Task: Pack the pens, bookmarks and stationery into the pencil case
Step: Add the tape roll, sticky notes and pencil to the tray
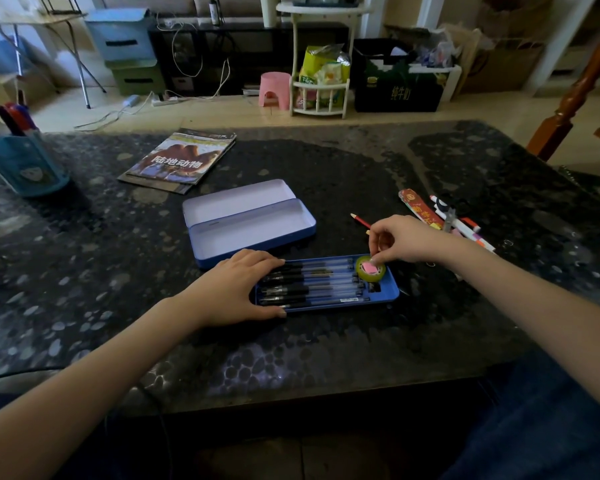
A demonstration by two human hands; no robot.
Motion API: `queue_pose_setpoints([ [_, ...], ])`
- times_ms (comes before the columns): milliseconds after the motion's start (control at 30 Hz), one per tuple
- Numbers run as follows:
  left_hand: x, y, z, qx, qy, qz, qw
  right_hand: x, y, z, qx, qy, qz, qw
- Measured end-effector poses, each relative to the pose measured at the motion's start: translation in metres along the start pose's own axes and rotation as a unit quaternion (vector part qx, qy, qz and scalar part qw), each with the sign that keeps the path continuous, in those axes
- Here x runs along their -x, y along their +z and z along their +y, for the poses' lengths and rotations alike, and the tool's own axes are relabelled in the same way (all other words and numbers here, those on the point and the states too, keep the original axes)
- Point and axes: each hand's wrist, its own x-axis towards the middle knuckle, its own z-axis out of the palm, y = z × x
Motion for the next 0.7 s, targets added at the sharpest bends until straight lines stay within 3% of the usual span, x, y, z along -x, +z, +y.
queue_pose_setpoints([
  [300,0.0,0.001,0.0,0.004,0.002,0.005,1.0,0.0,0.001,-0.003,-0.044,0.027,-0.033,0.998],
  [700,0.001,0.001,0.0,0.004,0.0,0.002,1.0,0.003,0.004,-0.011,-0.003,0.028,-0.061,0.998],
])
